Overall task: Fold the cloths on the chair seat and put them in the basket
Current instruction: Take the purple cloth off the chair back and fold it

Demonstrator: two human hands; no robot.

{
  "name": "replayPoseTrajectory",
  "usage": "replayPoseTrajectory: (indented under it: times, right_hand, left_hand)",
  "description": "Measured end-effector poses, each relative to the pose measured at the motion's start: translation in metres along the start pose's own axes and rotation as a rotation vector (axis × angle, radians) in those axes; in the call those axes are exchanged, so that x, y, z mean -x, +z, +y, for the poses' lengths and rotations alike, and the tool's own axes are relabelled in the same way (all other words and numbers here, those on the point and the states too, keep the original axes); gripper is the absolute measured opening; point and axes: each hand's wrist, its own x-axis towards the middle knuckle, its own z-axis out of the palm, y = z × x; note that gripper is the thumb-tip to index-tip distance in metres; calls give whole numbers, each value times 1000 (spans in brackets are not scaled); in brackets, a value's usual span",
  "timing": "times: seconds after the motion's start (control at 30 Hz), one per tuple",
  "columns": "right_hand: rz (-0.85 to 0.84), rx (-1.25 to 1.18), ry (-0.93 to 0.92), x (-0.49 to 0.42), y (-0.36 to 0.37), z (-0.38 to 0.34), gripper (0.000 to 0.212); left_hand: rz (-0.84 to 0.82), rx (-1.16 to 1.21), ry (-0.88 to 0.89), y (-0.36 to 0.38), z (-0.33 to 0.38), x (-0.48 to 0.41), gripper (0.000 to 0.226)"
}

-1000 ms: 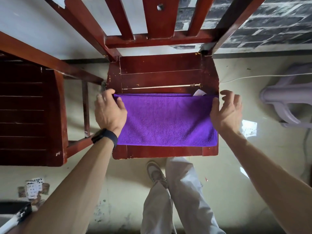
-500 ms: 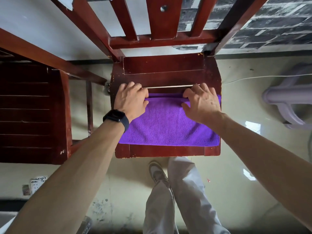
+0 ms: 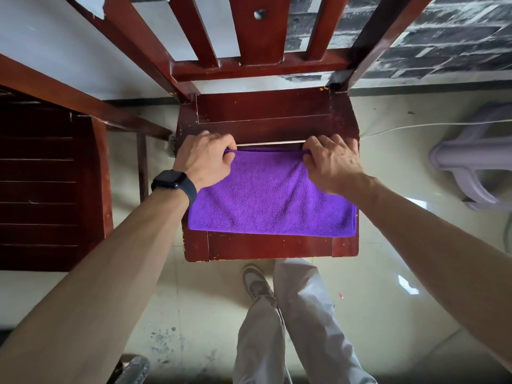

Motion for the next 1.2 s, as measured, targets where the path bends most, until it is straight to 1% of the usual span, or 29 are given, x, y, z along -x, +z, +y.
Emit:
replayPoseTrajectory:
  times: [0.07,0.17,0.27,0.33,0.37,0.43,0.47,0.5,0.57,0.6,0.63,0.7,0.77,0.87,0.93,1.0,1.03,1.07,1.1,1.2]
  right_hand:
    - [21,8,-11,-1,2,1,26]
    - [134,46,-19,4,6,8,26]
    - [205,7,49,19,12,23,26]
    - [248,-17,125,34,16,34,31]
    - [281,-33,173,42,18,38,36]
    - [360,-51,230,55,20,38,47]
    - [402,-45,205,60,21,32,50]
    - [428,-29,138,63,23,23,51]
    - [386,22,-53,66,33,5,54]
    - [328,62,-123,64,41,-1,56]
    - [271,105,-150,60,48,-2,59]
    - [209,129,-71,48,59,7,64]
    - [186,98,43,43,64,16,68]
    - [189,41,180,63,73,10,71]
    - [183,-1,277,96,79,-6,72]
    - [143,-26,319,129,80,-22,70]
    - [120,-61,334,141,80,-29,69]
    - [92,-106,358,151,78,-36,67]
    - [62,-155,402,158,74,-42,65]
    - [8,-374,579,161,66,-42,57]
  left_hand:
    - [8,-2,-3,0,1,-1,15]
    - [63,-37,-22,3,0,1,11]
    - [146,-106,-73,13,-2,5,14]
    - [215,-135,-96,18,0,11,21]
    - [260,-137,-122,20,2,15,25]
    - [369,-102,-241,26,13,30,31]
    - [412,-69,-305,32,22,38,34]
    - [426,-35,-348,40,33,48,37]
    - [363,3,-380,61,54,62,51]
    - [309,14,-405,72,60,64,61]
    - [260,39,-452,81,62,62,69]
    - [202,102,-554,91,56,51,74]
    - [193,73,-541,93,44,40,73]
    - [168,-16,-394,82,29,18,73]
    - [138,-76,-240,70,27,-3,71]
    - [120,-129,-83,53,34,-21,68]
    - [135,-145,-41,46,40,-25,67]
    - [162,-140,-43,41,49,-24,66]
    - [197,-102,-90,39,58,-19,65]
    - [333,122,-356,50,81,33,63]
